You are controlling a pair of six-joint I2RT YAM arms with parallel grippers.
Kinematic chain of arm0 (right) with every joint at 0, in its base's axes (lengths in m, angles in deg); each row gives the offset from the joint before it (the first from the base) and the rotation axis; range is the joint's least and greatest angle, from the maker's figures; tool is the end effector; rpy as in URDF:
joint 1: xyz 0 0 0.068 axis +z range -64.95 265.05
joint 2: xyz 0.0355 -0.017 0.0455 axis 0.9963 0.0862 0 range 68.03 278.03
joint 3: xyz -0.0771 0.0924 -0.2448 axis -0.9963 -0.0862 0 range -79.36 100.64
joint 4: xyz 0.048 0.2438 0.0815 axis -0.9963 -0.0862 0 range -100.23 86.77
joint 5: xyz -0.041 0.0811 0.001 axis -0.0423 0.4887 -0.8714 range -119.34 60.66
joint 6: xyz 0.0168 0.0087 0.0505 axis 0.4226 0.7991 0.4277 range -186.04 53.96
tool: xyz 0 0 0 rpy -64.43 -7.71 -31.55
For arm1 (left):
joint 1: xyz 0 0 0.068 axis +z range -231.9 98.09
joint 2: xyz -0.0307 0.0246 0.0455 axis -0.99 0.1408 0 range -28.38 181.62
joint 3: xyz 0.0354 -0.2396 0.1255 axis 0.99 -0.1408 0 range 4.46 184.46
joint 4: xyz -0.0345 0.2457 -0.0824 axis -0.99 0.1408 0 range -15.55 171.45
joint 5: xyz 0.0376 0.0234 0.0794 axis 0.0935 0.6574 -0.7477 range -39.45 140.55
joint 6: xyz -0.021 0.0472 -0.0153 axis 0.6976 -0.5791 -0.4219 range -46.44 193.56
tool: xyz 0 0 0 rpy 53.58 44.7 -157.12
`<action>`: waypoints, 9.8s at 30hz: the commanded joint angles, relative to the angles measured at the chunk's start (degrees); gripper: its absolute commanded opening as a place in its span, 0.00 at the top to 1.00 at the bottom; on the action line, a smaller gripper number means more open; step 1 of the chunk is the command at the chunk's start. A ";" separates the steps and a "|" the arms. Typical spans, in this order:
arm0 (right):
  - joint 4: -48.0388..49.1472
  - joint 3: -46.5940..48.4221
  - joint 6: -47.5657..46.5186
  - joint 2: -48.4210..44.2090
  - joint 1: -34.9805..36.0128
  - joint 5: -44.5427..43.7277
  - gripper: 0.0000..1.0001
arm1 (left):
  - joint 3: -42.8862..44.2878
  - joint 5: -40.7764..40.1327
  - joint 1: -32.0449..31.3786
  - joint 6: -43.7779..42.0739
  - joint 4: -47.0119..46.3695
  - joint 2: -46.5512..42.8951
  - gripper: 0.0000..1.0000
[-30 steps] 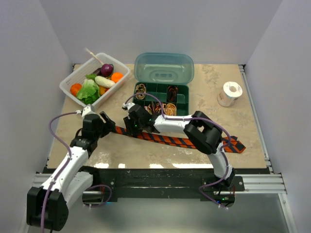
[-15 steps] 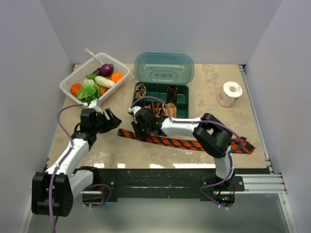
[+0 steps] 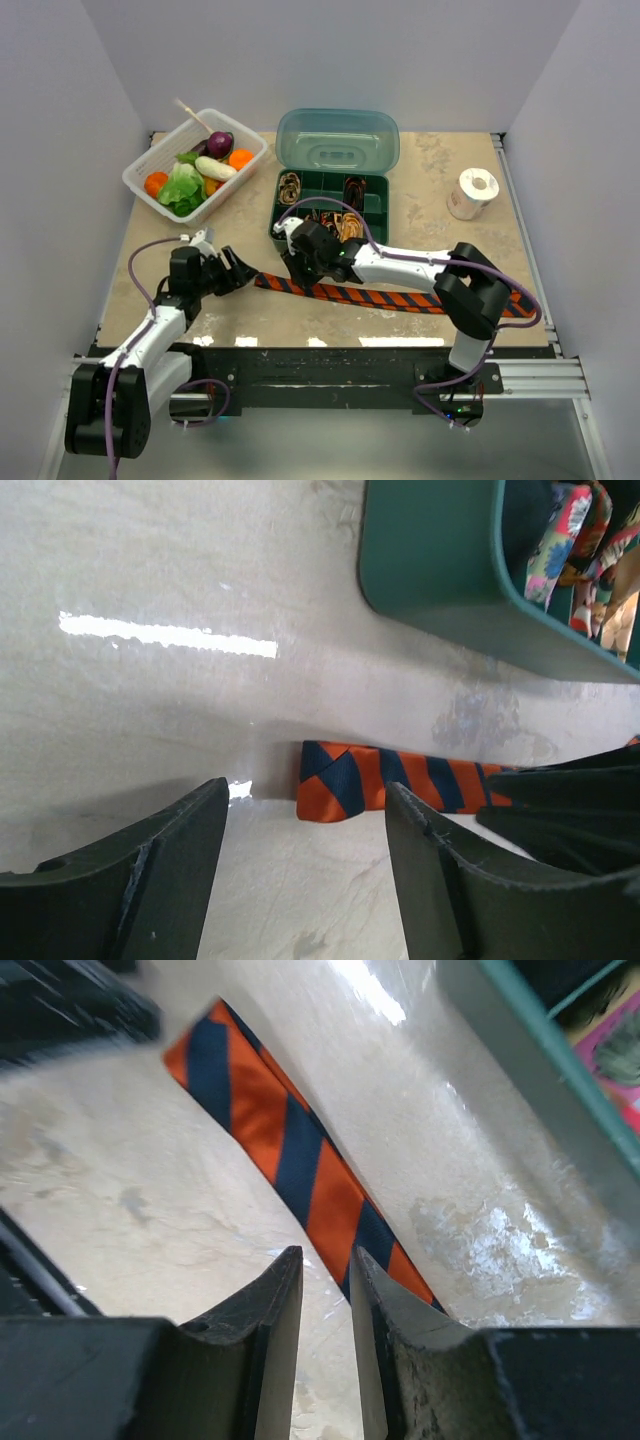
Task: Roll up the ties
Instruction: Roll the tie at the center of the board.
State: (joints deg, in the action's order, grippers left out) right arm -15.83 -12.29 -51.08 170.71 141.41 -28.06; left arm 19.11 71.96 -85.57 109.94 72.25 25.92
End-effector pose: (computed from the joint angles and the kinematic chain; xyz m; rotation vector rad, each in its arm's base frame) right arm 0.2127 0.3211 0.1954 -0.8935 2.3351 0.5789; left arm 0.1768 -0.0244 0.1527 -0.4382 2.2481 -0.7903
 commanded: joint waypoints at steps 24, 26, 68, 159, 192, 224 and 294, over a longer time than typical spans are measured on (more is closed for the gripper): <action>8.91 9.22 5.95 10.62 0.24 6.81 0.95 | -5.51 0.65 -3.81 4.66 -21.62 8.62 0.85; 9.70 9.31 5.96 10.62 0.24 6.63 0.96 | -5.60 0.83 -3.98 4.66 -21.45 9.15 0.93; 12.34 13.09 10.52 17.12 3.32 7.69 0.98 | -1.03 -11.65 -8.47 7.74 3.52 -14.49 1.00; 39.23 -1.06 33.90 18.17 2.88 11.29 1.00 | -6.74 -13.06 -14.62 9.32 3.08 -23.81 1.00; 22.19 1.66 25.21 9.74 3.06 3.99 0.98 | -8.06 -12.18 -14.71 9.32 0.88 -22.66 1.00; 16.20 0.78 20.28 4.64 2.44 -2.51 1.00 | -8.41 -12.88 -18.84 12.40 -15.38 -2.01 0.95; 20.86 -6.60 19.49 8.25 1.65 -3.74 1.00 | -17.11 -18.78 -18.75 22.59 -16.69 -8.25 0.60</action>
State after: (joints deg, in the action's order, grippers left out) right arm 8.19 -16.97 -30.91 180.11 143.12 -29.78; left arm 7.83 51.26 -104.19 129.61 64.32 17.68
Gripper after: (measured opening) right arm 0.007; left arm 0.435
